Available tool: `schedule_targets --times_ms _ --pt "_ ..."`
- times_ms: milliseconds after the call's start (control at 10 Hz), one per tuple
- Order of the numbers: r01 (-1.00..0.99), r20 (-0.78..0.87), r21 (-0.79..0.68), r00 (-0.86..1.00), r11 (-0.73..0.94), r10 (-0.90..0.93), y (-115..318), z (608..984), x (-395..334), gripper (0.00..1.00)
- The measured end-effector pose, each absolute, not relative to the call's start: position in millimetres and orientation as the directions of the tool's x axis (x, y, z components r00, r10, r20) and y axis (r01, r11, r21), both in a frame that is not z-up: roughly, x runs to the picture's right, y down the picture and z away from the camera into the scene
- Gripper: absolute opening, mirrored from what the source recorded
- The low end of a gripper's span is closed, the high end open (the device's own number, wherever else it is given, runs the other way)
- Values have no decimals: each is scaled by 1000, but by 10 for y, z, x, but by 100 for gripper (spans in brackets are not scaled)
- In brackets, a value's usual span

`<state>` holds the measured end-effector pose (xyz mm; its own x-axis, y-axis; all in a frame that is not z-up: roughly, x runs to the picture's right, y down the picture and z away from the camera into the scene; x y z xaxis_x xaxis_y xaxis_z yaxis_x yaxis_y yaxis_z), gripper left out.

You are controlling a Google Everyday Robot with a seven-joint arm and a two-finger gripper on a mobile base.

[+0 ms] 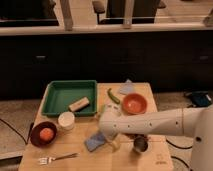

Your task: Wipe table surface with sponge

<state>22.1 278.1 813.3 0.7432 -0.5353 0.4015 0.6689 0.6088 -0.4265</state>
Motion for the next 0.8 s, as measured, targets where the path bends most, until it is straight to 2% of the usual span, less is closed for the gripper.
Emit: schedule_targets --times_ms 800 --pt "702 519 -406 704 585 -485 2768 7968 -116 80"
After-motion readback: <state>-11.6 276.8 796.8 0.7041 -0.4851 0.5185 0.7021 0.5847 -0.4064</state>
